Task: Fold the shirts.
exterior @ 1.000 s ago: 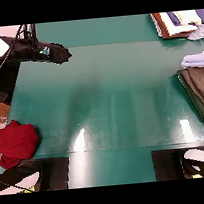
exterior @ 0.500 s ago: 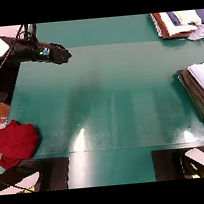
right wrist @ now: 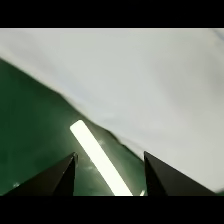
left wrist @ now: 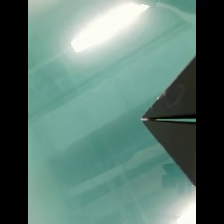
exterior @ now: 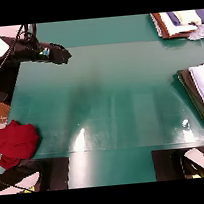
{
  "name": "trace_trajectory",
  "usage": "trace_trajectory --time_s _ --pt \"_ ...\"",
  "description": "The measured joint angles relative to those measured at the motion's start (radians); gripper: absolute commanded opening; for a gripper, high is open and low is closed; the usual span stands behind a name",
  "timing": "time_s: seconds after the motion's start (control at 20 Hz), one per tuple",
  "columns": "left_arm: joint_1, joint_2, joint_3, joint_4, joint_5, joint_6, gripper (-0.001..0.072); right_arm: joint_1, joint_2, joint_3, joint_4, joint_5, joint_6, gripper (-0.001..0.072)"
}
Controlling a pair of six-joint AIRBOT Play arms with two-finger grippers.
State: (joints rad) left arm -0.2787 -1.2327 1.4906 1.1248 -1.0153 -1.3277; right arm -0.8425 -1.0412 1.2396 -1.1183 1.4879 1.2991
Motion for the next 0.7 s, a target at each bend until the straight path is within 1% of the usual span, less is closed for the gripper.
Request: trace_trajectory --time_s 0.05,0.15,0.2,0.45,0.6,0.7 --pt "0.000 0.000 0.000 0.000 0.000 0.000 0.0024 0.055 0.001 0.000 0.036 -0.004 0.001 0.0352" --pt "0.000 0.000 0.000 0.000 0.006 0.000 0.0024 0.183 0.001 0.000 0.085 -0.020 0.005 0.0063" --pt "0.000 0.000 0.000 0.000 0.009 0.000 0.0024 0.255 0.001 0.000 0.105 -0.029 0.005 0.0016" --pt "0.000 0.000 0.000 -0.003 0.042 0.000 0.0024 0.546 0.001 0.000 0.130 -0.091 0.008 0.0016" --pt "0.000 0.000 0.000 -0.003 0.055 0.000 0.0024 0.649 0.001 0.000 0.124 -0.112 0.008 0.0016" --pt "0.000 0.000 0.000 -0.003 0.059 0.000 0.0024 0.682 0.001 0.000 0.124 -0.116 0.008 0.0016"
